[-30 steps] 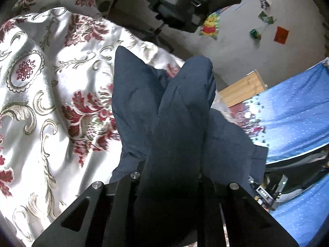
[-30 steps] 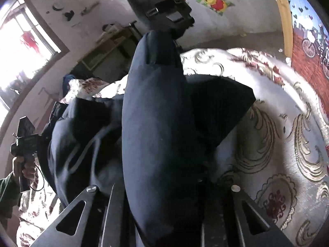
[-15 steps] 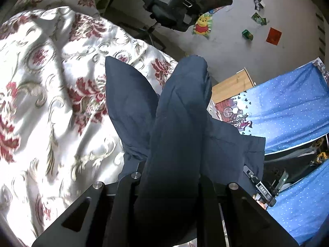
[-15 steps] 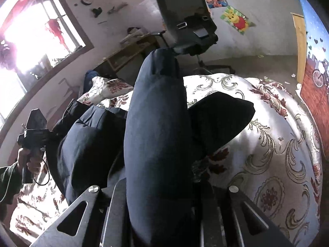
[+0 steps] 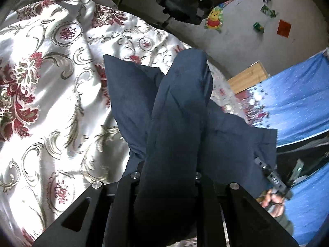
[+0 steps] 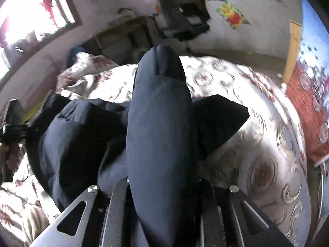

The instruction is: Fold large clothes

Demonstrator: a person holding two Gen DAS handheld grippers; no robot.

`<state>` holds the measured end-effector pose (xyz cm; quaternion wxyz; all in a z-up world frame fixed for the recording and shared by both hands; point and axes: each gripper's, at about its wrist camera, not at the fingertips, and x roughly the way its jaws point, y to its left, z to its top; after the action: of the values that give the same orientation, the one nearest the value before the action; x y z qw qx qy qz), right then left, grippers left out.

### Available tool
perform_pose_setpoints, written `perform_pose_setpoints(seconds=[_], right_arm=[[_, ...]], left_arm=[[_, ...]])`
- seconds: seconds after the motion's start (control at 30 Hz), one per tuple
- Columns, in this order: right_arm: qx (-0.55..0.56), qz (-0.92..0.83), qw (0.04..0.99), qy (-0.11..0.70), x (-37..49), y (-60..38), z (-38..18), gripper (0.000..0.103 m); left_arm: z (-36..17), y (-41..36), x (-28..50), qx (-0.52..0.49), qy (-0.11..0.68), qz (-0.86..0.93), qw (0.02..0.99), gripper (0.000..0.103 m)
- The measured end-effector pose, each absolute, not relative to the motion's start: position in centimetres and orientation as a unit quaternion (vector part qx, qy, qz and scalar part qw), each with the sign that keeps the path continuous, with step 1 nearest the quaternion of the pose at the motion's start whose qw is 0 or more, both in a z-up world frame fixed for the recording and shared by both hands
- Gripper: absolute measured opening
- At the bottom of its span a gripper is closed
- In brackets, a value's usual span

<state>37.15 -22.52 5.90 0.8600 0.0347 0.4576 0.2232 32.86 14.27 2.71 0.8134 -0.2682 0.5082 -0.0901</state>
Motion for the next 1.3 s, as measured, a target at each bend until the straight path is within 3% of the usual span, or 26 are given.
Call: perform_pose_setpoints(seconds=[0.3,0.4,0.47,0.53,0.57,0.63,0.73,0.87,1.0,1.3], right_arm=[[0.059,0.156,0.856,0.489,37.9,-23.6,4.7,0.039],[0.045,0.149,0.861,0.484,37.3,-23.5,5.0,0.046],[0.032,0.139,0.866,0.479,36.8,-23.3,5.3,0.055],[0.023,0.127,0.87,0.475,36.5,-23.0,5.6,0.065],[0.02,0.122,0.871,0.476,36.4,-22.9,5.6,0.068],[0.01,0.107,0.879,0.465,36.1,-22.7,6.0,0.086],[-0.003,0.098,0.889,0.448,35.6,-22.4,6.8,0.09],[-0.003,0.12,0.901,0.418,34.1,-21.7,7.9,0.096],[0.003,0.142,0.918,0.37,32.0,-21.1,9.3,0.103],[0.018,0.167,0.941,0.292,27.4,-19.6,12.2,0.103]], left_arm=[[1.3,16.2,31.6,-0.291,0.526,-0.053,0.798,0.029],[1.7,16.5,31.2,-0.287,0.525,-0.043,0.8,0.04],[2.1,16.5,31.0,-0.288,0.521,-0.036,0.803,0.06],[2.8,16.7,30.6,-0.28,0.509,-0.016,0.814,0.073],[3.5,16.8,30.3,-0.272,0.496,-0.003,0.825,0.076],[4.2,16.8,30.0,-0.26,0.483,0.005,0.836,0.078],[5.0,16.6,29.3,-0.247,0.473,0.014,0.845,0.081],[6.0,15.6,27.9,-0.226,0.458,0.022,0.86,0.097],[7.4,14.2,26.4,-0.207,0.424,0.015,0.881,0.101],[10.7,10.8,23.7,-0.165,0.35,-0.001,0.922,0.101]])
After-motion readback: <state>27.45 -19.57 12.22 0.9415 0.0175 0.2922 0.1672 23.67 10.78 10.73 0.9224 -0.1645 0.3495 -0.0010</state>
